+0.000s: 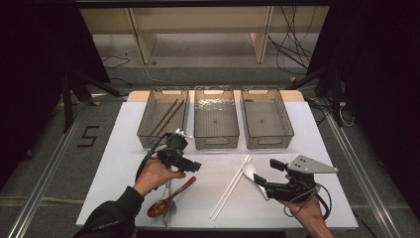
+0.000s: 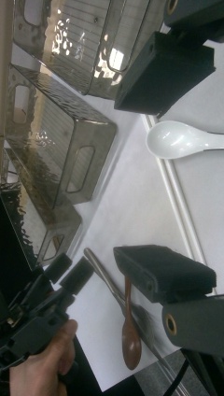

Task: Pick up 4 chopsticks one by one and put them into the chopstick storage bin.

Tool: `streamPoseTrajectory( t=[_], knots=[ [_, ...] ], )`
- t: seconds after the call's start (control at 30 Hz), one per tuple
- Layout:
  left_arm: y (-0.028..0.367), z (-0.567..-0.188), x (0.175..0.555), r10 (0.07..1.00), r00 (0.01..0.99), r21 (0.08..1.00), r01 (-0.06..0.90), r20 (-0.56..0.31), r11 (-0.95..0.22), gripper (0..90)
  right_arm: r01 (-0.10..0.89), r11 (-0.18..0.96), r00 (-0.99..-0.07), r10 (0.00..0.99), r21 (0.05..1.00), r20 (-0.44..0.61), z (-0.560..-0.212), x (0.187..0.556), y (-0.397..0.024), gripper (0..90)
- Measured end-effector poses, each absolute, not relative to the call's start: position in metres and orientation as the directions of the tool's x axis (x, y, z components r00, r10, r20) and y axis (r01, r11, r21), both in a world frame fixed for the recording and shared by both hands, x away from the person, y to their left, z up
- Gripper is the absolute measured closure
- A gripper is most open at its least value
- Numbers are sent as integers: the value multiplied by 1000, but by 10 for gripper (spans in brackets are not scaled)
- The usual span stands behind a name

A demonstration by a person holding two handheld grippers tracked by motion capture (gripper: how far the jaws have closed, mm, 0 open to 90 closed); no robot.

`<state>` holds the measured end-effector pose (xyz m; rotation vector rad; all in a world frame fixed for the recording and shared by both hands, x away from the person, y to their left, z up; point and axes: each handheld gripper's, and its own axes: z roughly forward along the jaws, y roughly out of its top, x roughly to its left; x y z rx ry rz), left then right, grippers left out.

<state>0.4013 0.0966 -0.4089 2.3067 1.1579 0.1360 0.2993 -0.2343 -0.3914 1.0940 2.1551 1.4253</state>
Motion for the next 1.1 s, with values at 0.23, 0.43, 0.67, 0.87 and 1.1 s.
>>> streamPoseTrajectory(
  t=[0.23, 0.43, 0.67, 0.87, 1.1],
  knots=[
    [80, -418, 393, 747, 648, 499, 701, -147, -510, 195, 415, 203, -649, 750, 887, 132, -392, 300, -234, 253],
    [65, -426, 387, 732, 665, 485, 693, -148, -533, 195, 415, 204, -649, 749, 886, 132, -391, 300, -234, 253],
    [52, -433, 382, 713, 686, 467, 684, -147, -561, 192, 415, 204, -649, 749, 886, 131, -392, 300, -235, 253],
    [39, -439, 377, 694, 706, 450, 670, -141, -590, 192, 415, 207, -649, 749, 886, 129, -392, 300, -234, 253],
    [19, -449, 373, 671, 731, 424, 651, -124, -630, 193, 414, 207, -650, 749, 886, 129, -392, 300, -234, 253]
  ],
)
